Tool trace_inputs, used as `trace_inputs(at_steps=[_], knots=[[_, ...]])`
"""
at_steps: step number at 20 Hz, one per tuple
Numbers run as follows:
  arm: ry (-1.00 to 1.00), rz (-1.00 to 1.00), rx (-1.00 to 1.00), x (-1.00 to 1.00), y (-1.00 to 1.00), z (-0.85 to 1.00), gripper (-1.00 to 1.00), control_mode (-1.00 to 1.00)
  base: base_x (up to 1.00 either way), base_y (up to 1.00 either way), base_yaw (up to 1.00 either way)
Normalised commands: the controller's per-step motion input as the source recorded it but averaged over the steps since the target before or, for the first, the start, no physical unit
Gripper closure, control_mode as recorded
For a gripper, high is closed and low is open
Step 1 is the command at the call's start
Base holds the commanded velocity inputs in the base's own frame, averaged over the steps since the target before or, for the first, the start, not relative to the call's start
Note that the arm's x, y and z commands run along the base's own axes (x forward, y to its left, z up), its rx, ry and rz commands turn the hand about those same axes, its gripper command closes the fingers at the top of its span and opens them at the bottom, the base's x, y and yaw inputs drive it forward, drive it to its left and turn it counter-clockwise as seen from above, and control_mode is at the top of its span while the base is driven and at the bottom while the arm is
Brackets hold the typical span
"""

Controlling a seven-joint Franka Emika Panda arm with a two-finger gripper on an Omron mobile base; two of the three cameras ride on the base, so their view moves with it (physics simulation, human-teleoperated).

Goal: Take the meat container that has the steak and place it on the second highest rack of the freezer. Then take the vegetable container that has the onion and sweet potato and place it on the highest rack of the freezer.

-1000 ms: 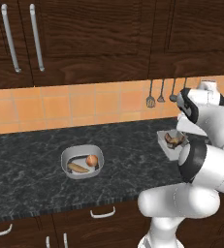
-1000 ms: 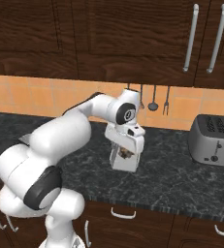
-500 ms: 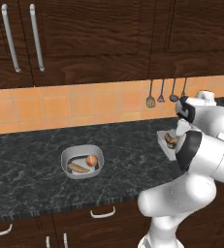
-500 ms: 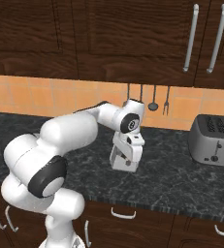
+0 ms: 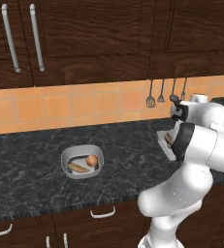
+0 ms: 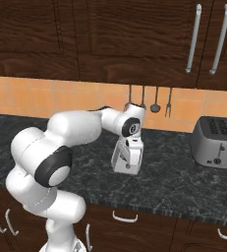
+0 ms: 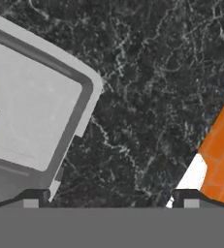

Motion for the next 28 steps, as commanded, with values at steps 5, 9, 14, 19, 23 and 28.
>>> trace_inputs(at_steps=[5, 9, 14, 19, 23, 28], knots=[[-0.09, -0.04, -0.01, 0.00, 0.00, -0.31, -1.00, -1.00, 0.00, 0.00, 0.00], [-0.05, -0.07, -0.02, 0.02, 0.00, -0.34, -1.00, -1.00, 0.00, 0.00, 0.00], [0.00, -0.06, 0.00, 0.23, 0.00, -0.11, -1.00, -1.00, 0.00, 0.00, 0.00], [0.00, -0.01, 0.00, 0.13, 0.00, 0.00, -1.00, -1.00, 0.00, 0.00, 0.00], [0.00, -0.01, 0.00, 0.10, 0.00, -0.12, -1.00, -1.00, 0.00, 0.00, 0.00], [0.00, 0.00, 0.00, 0.12, 0.00, -0.18, -1.00, -1.00, 0.00, 0.00, 0.00]])
